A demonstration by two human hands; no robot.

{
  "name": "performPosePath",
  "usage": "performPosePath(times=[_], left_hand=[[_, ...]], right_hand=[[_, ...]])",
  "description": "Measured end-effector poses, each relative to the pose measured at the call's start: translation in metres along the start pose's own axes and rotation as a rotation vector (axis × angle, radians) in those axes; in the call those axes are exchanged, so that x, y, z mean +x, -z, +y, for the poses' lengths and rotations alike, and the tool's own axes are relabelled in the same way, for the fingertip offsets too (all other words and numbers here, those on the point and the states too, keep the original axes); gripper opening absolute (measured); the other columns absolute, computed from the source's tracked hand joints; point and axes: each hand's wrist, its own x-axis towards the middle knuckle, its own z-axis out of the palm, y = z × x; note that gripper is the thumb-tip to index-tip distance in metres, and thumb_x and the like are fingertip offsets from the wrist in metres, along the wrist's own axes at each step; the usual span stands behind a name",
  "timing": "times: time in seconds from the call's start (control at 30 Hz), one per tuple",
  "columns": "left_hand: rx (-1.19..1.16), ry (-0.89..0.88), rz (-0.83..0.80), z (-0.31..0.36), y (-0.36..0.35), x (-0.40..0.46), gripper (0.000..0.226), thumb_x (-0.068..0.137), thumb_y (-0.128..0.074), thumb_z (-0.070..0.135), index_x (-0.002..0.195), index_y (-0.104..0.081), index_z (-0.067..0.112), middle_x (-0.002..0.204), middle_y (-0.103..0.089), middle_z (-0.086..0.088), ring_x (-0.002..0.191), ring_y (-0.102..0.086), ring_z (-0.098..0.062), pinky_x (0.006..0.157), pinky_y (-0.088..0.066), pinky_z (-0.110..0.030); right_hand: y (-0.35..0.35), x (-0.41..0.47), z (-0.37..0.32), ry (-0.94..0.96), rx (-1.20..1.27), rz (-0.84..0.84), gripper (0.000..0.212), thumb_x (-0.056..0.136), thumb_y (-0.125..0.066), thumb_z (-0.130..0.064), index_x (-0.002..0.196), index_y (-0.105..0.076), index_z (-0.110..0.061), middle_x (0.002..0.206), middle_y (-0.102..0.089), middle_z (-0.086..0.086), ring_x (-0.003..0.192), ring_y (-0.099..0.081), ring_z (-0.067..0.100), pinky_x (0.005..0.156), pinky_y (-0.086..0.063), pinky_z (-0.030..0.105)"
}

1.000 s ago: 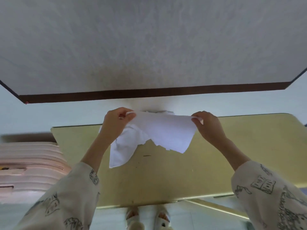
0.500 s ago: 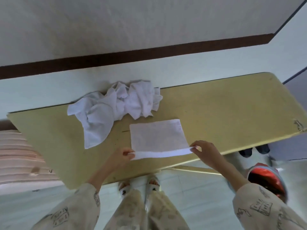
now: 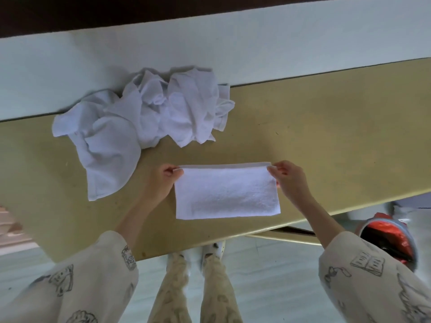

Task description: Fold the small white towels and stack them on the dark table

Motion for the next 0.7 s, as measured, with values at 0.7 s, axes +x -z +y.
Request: performPosePath(times=[0.7], left_hand=[[0.07, -0.016, 0.076, -0.002, -0.015, 0.022, 0.017, 0.089, -0.057, 0.021, 0.087, -0.051, 0.005, 0.06, -0.043, 0.002, 0.055, -0.039, -0.009, 0.053, -0.031, -0.016]], right_hand=[[-0.011, 0.027, 0.0, -0.059, -0.134, 0.062, 0.017, 0.087, -0.059, -0.022, 0.083, -0.062, -0.006, 0.06, -0.057, -0.002, 0.056, -0.057, 0.021, 0.069, -0.053, 0.038]])
